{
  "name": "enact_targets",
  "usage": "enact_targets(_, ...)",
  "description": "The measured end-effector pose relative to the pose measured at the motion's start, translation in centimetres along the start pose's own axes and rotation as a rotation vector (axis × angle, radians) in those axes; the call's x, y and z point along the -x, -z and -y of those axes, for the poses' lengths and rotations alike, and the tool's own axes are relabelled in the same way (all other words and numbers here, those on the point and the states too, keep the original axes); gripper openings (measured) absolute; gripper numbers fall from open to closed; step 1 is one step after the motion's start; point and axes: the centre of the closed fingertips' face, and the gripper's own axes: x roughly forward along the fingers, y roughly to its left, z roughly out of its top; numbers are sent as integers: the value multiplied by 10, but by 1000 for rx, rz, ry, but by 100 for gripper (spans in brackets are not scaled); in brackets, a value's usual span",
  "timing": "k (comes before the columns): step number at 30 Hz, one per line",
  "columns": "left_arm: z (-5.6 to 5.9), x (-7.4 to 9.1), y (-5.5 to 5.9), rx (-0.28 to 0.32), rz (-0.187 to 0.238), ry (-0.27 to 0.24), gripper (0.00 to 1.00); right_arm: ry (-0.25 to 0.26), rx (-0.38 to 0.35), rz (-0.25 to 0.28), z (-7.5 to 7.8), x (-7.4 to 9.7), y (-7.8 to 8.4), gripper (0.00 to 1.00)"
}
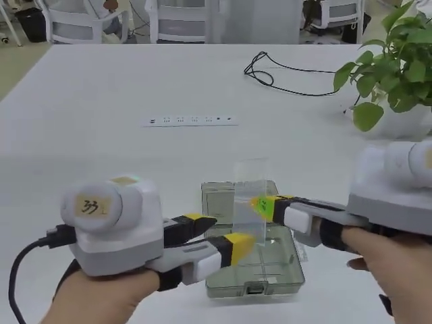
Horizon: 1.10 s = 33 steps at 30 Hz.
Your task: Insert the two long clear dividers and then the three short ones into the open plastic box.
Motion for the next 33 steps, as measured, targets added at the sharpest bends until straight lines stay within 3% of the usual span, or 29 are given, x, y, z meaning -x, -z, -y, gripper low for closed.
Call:
enact_targets(12,-14,12,10,-135,-35,27,58,64,-25,-133,30,0,9,7)
enact_targets(15,-16,14,13,-161,-40,36,62,97,-43,-188,39,-1,14,7)
enact_targets(17,-19,15,17,-192,-50,38,66,129,-100,-255,46,-1,22,7)
enact_targets(20,-22,17,21,-213,-65,49,70,195,-87,-341,70,-5,28,7)
enact_targets(25,-24,19,29,-243,-81,69,77,240,-128,-462,77,-10,43,7)
enact_targets(30,-24,17,36,-264,-90,102,84,273,-176,-538,75,-14,58,7)
enact_targets(33,-24,17,40,-282,-103,116,88,302,-198,-563,86,-18,68,7)
